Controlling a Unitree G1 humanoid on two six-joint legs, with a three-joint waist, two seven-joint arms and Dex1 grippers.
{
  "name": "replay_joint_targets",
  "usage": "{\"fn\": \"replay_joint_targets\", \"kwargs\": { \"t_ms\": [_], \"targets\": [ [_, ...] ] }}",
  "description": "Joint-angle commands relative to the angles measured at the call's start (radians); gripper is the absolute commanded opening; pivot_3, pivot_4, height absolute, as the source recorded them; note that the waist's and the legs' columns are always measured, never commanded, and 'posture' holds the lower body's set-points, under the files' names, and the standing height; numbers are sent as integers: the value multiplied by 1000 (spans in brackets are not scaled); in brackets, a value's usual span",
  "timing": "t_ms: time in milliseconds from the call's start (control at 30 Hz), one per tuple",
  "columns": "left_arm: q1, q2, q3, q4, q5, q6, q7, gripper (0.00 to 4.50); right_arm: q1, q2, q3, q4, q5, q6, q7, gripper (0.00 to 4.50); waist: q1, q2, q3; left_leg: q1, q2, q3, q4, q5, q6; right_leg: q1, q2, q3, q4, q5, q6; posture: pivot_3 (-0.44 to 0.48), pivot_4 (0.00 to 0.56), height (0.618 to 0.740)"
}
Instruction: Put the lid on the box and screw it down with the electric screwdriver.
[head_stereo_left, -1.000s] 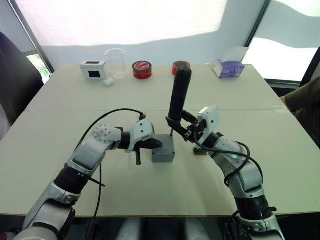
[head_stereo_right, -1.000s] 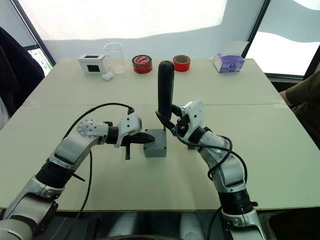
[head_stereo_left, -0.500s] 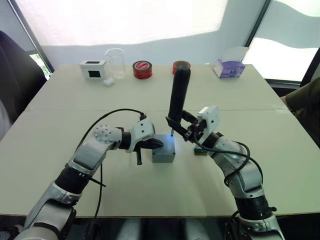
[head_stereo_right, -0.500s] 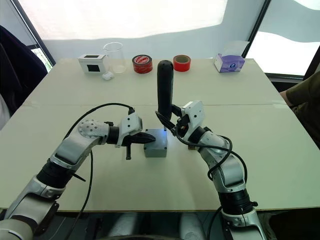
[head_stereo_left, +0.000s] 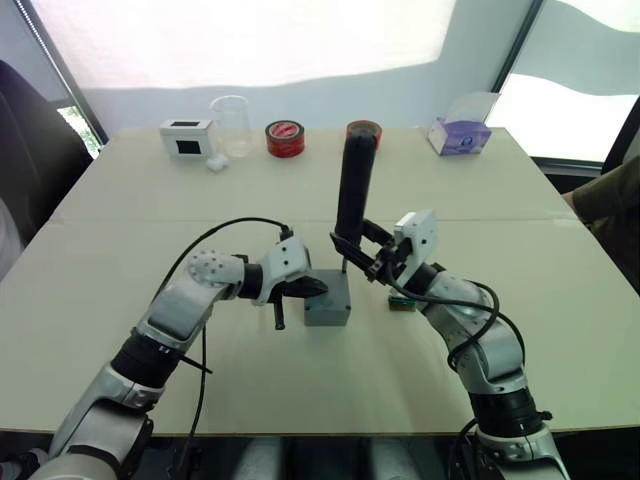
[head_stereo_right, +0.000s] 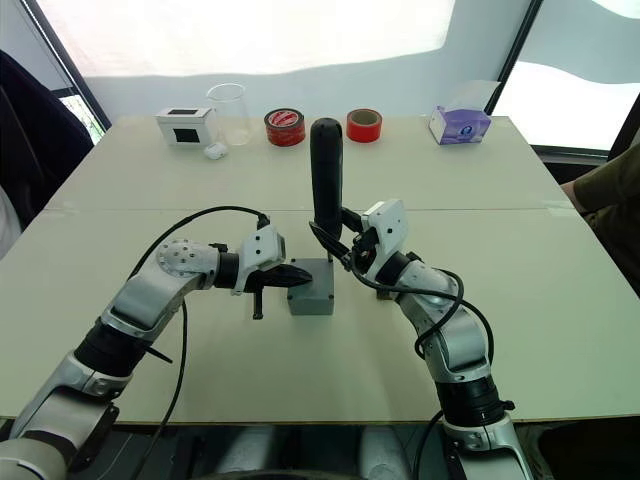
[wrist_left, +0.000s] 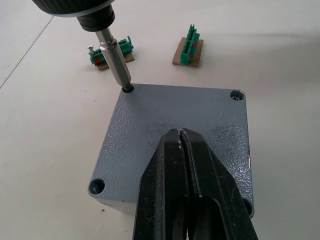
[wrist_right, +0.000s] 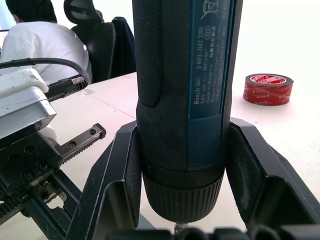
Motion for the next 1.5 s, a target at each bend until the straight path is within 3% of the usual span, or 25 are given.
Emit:
{"fn": "replay_joint_targets", "kwargs": {
  "t_ms": [33,233,433,567,700,867,1000,1033,1100,1167,1300,1500],
  "targets": [
    [-17,-2,-9,35,23,-18,-8,0,77,0,72,130,-27,101,3,1763,0,0,0,0,0,0,0,0,0,0,0,0,0,0,0,0,150,740],
    [-17,-19,-14,55,27,-35,-1,0,57,-4,36,54,20,143,-8,1763,0,0,0,-1,0,0,-2,0,0,-1,0,0,-1,0,0,0,150,740],
    [2,-27,-23,38,29,-32,1,0,-72,-73,-71,-86,164,314,-5,1763,3,4,4,-9,0,0,-2,0,0,-9,0,0,-1,0,0,0,150,740],
    [10,-31,-25,35,31,-34,0,0,-203,-154,-176,-175,325,481,-10,1763,9,7,8,-25,0,0,3,1,0,-21,0,-1,3,1,0,0,150,740],
    [7,-51,-10,66,34,-67,19,0,-410,-189,-323,-127,488,585,-63,1763,18,13,22,-30,-2,0,5,1,0,-25,-1,-1,3,3,2,0,150,740],
    [18,-101,26,83,-13,-69,27,0,-519,-202,-373,-38,523,608,-96,1763,27,14,23,-37,-2,0,7,2,-1,-31,1,-3,4,6,6,0,150,740],
    [9,-140,134,13,-150,38,44,0,-593,-235,-511,65,631,722,-233,1763,25,14,27,-39,-3,0,9,2,-1,-31,1,-3,4,6,6,0,150,740],
    [6,-134,170,-18,-193,73,42,0,-620,-290,-545,128,686,848,-251,1763,26,14,31,-40,-3,0,10,2,-1,-32,1,-3,5,7,7,0,150,740],
    [12,-70,208,-94,-236,118,6,0,-581,-542,-475,208,706,1130,-139,1763,30,17,40,-43,-3,0,11,3,-1,-34,1,-3,6,8,7,0,150,740],
    [25,-24,205,-158,-256,141,-18,0,-529,-668,-430,258,681,1224,-104,1763,41,16,41,-52,-3,-3,16,3,-2,-39,2,-5,5,8,7,0,150,740],
    [61,44,161,-275,-281,170,-58,0,-451,-798,-297,368,566,1255,-99,1763,20,21,44,-57,-3,0,20,3,-3,-41,1,-4,2,8,7,0,150,740],
    [90,80,127,-323,-263,159,-58,0,-392,-862,-187,444,482,1251,-27,1763,4,25,51,-56,-4,3,24,1,3,-41,3,-4,5,11,12,0,150,740]
  ]
}}
